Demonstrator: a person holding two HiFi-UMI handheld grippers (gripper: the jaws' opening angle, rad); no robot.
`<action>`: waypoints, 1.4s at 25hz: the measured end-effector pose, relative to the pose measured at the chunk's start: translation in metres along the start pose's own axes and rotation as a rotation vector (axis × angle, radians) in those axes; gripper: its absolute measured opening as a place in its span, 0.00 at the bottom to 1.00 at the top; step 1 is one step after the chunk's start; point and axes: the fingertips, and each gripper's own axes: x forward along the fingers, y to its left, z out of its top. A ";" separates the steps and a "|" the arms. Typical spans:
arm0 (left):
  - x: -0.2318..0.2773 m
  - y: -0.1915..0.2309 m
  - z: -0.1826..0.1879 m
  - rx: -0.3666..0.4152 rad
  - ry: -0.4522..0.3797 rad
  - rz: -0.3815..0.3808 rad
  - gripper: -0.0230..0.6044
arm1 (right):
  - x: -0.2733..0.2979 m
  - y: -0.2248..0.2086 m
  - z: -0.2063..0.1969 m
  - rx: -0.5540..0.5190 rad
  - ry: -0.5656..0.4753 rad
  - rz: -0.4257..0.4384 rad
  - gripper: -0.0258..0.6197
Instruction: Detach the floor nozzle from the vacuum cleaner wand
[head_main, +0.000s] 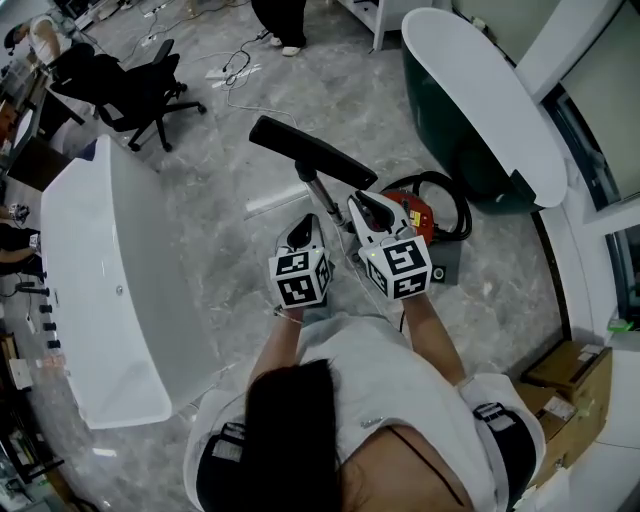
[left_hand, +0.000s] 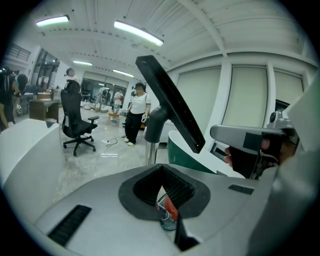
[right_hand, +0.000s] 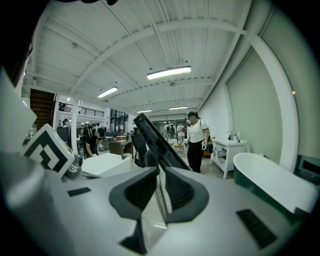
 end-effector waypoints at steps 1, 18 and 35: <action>0.002 0.001 0.000 -0.001 0.002 -0.001 0.04 | 0.002 -0.001 0.002 0.001 -0.006 0.005 0.13; 0.017 0.019 0.008 -0.006 0.007 0.032 0.04 | 0.026 -0.018 0.021 -0.250 0.008 -0.093 0.48; 0.038 0.049 0.022 0.010 0.020 0.053 0.04 | 0.072 -0.018 0.014 -0.547 0.166 -0.142 0.51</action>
